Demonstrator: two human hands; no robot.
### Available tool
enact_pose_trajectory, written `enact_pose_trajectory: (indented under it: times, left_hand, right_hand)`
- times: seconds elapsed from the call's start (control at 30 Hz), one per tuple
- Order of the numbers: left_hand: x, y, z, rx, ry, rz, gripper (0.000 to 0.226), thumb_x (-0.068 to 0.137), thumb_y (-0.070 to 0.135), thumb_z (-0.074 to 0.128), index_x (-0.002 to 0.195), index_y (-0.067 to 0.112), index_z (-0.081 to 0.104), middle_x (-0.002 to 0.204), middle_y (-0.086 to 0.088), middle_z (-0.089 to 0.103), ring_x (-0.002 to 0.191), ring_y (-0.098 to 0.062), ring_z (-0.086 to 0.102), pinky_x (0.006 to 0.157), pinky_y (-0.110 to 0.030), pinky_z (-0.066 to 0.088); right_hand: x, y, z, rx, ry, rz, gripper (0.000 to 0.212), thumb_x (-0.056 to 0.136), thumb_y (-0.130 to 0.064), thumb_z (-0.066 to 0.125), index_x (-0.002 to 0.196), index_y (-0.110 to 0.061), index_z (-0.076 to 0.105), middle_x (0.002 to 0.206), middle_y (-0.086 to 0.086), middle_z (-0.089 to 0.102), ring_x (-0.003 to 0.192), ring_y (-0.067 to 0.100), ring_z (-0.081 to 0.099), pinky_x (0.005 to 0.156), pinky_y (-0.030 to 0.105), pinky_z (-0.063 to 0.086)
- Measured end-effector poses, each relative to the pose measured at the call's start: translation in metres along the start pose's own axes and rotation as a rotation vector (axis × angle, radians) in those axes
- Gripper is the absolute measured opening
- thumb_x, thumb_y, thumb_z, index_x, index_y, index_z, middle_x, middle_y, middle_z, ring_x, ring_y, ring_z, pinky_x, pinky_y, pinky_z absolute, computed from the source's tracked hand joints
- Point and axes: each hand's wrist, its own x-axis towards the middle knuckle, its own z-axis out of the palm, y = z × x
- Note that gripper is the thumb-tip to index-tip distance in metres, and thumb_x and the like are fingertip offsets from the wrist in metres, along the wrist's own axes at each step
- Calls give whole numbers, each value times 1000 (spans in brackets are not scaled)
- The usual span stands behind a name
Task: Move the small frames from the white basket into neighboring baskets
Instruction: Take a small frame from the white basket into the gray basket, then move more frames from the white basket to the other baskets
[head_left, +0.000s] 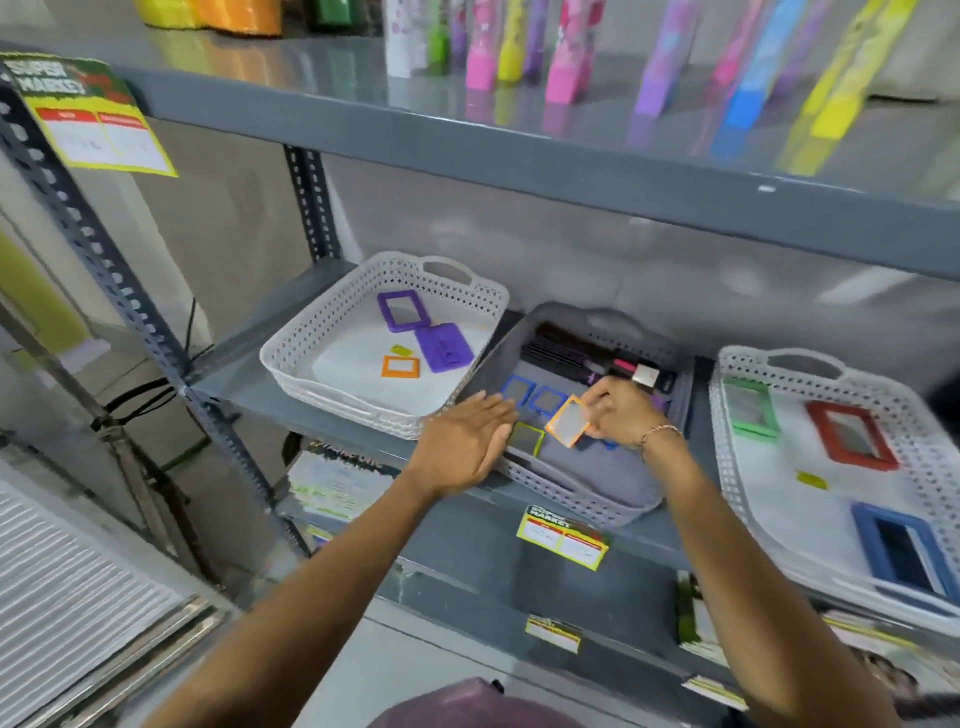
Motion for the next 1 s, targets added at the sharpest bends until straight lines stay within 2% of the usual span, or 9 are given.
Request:
enact_pose_trajectory:
  times: [0.1,0.13,0.2,0.3,0.37,0.5,0.73,0.93,1.0]
  left_hand:
    - [-8,0,0,-32,-25,-24,54,104,26,23,105,2,71,104,-9,73,103,-25,65,104,-35,38]
    - [-9,-1,0,-49,-31,-24,53,104,26,23,104,2,71,102,-9,72,102,-25,65,104,-35,38]
    - [-11,-2,-1,-78,-26,-33,52,103,26,24,101,1,70,98,-10,71,101,-26,63,104,-36,38]
    - [-11,1,0,-102,-7,-54,45,101,22,28,94,3,68,92,-10,69,95,-28,61,101,-39,40]
    - [-11,3,0,-103,24,-58,36,98,16,33,88,5,66,87,-10,67,88,-28,61,98,-39,42]
    - [-10,3,2,-121,36,-75,31,95,13,35,84,7,63,83,-8,65,81,-27,58,96,-38,42]
    - [-11,3,4,-124,22,-109,33,96,15,34,85,5,64,84,-9,65,81,-26,58,101,-35,38]
    - [-12,1,4,-145,-14,-116,34,97,16,34,86,6,64,84,-8,65,80,-25,58,102,-32,36]
    - [-12,0,4,-152,-28,-112,36,98,17,33,89,5,66,87,-8,67,84,-25,60,105,-31,34]
  right_hand:
    - [-6,7,9,-119,-97,70,29,88,-3,56,69,-24,52,80,8,59,75,22,59,69,33,54]
    - [-5,10,11,-138,-125,89,23,88,-2,55,76,-21,56,79,5,59,79,22,60,79,36,56]
    - [-6,11,15,-141,-157,115,14,88,-1,56,86,-14,62,76,6,62,78,22,62,88,38,57]
    - [-8,10,17,-154,-119,105,12,85,-2,62,82,-13,68,82,8,65,82,21,64,88,33,56]
    - [-9,7,18,-193,-78,73,13,85,-3,64,93,-6,73,89,6,68,93,21,64,83,26,51]
    - [-10,5,25,-253,-15,58,19,86,0,60,99,-3,74,110,13,72,107,26,65,95,32,51]
    - [-11,6,28,-327,-23,29,23,86,5,58,97,-3,76,110,12,73,110,26,63,98,34,50]
    - [-11,8,27,-321,-15,34,22,86,5,58,95,-3,76,109,11,73,107,26,64,94,33,52]
    - [-9,9,26,-308,-20,42,19,87,1,59,96,-4,75,109,11,73,107,25,64,90,28,51]
